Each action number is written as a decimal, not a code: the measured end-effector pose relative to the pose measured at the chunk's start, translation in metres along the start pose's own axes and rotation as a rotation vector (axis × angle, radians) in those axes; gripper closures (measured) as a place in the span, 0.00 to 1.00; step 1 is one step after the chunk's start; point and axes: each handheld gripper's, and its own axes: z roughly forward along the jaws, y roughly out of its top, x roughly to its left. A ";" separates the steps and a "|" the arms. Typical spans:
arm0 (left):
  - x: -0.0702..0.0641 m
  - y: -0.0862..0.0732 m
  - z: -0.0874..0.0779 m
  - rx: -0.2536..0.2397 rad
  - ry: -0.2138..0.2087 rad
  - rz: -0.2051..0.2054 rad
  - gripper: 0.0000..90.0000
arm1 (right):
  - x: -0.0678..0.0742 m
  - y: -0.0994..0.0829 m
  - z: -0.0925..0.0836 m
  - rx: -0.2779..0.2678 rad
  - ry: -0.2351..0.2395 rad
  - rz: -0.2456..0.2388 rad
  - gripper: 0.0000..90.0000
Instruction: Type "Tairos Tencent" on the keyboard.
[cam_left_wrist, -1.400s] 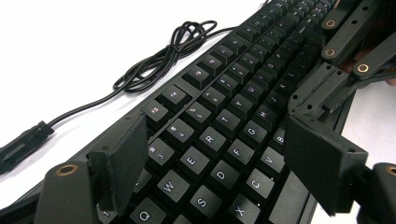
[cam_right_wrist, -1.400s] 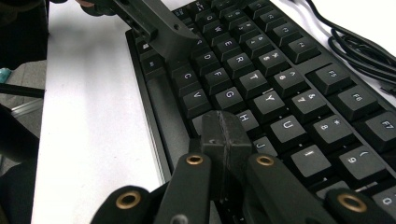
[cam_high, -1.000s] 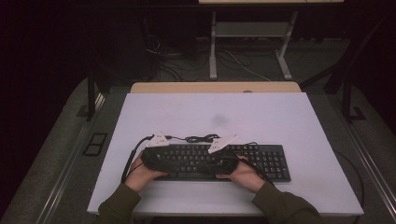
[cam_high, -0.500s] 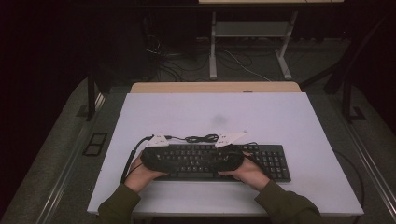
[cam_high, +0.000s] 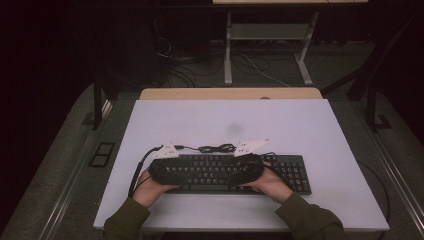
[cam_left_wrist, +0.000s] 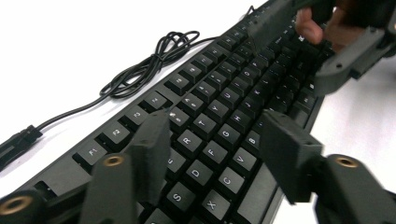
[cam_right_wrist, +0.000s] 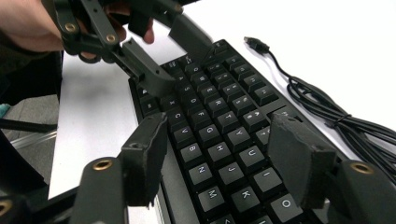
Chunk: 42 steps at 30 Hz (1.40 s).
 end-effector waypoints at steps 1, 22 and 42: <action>-0.001 0.000 0.000 -0.008 0.002 0.000 0.51 | -0.001 0.000 -0.001 -0.003 -0.001 -0.002 0.40; -0.010 -0.004 0.003 0.023 -0.050 0.036 0.99 | -0.009 -0.004 -0.006 -0.001 -0.043 0.020 0.35; -0.008 -0.012 0.016 0.133 -0.058 0.063 0.99 | -0.012 -0.004 -0.007 -0.003 -0.058 0.023 0.35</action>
